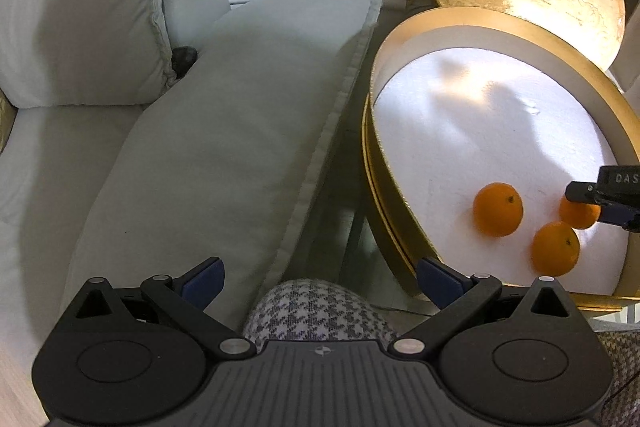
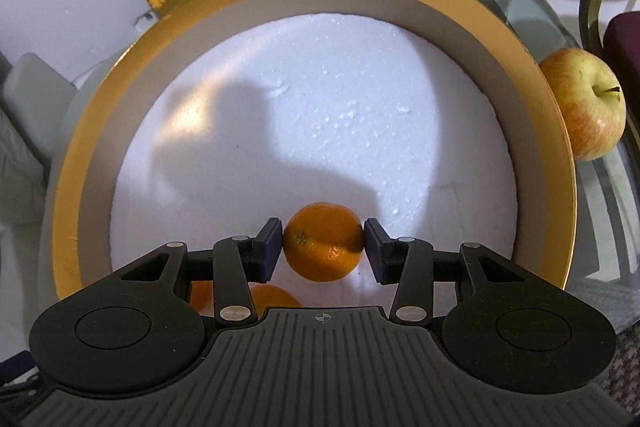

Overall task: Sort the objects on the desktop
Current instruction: 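Carry the mandarin with the right tool onto the foam and open it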

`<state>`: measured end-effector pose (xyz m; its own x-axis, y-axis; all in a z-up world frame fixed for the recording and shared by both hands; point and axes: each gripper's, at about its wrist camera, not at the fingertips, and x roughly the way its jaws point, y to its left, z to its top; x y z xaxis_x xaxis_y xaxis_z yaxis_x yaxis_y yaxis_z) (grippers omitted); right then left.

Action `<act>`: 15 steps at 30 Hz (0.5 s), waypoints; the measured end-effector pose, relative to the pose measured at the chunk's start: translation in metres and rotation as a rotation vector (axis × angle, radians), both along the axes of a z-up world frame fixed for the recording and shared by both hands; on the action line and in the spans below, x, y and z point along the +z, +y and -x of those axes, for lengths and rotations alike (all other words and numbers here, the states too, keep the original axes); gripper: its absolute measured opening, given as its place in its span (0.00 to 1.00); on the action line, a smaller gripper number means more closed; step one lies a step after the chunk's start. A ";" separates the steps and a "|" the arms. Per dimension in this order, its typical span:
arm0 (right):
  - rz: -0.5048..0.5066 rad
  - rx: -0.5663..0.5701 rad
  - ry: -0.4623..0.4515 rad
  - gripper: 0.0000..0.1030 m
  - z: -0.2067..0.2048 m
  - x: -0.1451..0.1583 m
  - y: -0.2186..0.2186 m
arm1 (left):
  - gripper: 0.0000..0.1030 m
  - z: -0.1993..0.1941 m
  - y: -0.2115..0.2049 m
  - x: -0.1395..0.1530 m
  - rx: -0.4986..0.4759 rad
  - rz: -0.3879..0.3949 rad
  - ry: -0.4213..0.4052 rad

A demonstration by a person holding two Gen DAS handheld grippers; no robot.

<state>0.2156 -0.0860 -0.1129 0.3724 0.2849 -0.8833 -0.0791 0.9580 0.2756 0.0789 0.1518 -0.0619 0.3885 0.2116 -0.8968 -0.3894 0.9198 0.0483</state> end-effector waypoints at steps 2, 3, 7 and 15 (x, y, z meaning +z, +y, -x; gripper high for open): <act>-0.015 -0.005 0.008 0.52 -0.001 0.001 -0.002 | 0.99 0.001 -0.001 0.002 -0.001 -0.003 -0.005; -0.015 -0.008 0.008 0.52 0.000 0.003 -0.003 | 0.99 0.003 -0.001 0.003 -0.001 -0.006 -0.008; -0.027 -0.016 -0.011 0.54 0.006 0.014 -0.011 | 0.99 0.008 -0.008 0.010 -0.006 -0.017 -0.022; -0.081 -0.050 -0.041 0.61 0.032 0.039 -0.042 | 0.99 0.024 -0.031 0.029 -0.042 -0.037 -0.065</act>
<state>0.1838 -0.1280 -0.0738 0.4233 0.3353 -0.8417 -0.0447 0.9356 0.3502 0.0550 0.1206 -0.0325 0.4549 0.2258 -0.8615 -0.3535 0.9336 0.0580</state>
